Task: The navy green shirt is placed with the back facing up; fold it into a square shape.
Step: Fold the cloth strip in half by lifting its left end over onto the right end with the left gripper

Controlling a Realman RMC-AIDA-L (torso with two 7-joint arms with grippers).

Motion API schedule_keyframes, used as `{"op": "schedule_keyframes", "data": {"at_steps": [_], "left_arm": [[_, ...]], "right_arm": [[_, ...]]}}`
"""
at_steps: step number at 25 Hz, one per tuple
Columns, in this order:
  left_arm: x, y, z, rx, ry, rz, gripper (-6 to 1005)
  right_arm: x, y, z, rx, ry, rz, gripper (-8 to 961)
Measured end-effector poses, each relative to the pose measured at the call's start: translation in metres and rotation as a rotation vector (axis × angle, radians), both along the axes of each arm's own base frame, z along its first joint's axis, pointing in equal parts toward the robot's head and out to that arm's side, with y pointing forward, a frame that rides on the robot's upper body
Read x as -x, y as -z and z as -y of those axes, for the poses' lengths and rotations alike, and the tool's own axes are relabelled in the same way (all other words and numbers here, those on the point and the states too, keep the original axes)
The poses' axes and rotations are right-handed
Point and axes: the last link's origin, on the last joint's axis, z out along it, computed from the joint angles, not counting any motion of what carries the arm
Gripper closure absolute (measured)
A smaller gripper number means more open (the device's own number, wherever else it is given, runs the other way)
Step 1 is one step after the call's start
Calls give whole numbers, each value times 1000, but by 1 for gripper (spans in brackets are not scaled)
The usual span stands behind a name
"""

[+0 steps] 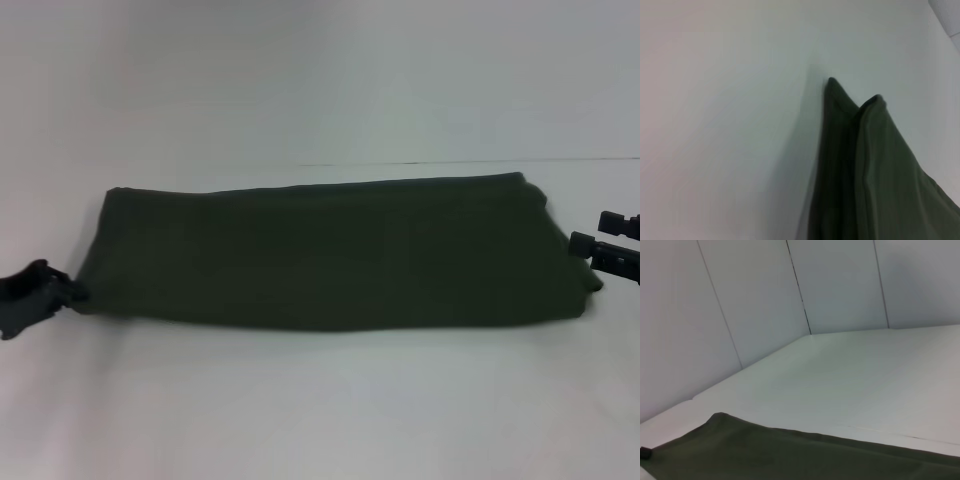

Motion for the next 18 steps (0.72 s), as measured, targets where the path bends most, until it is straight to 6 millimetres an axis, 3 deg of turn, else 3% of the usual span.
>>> {"op": "schedule_keyframes", "data": {"at_steps": [5,14,18], "left_arm": [[2,-18,0,-5,0,-18,933],[11,-14,8,-33,-41,10,894],[18,-17,13,-65,-71,28,819]], "right_arm": [[0,1,1,5,-4,-6,185],[1,2,3,17,-10,-10,185],[1,2,4,19,-11,-10,185]]}}
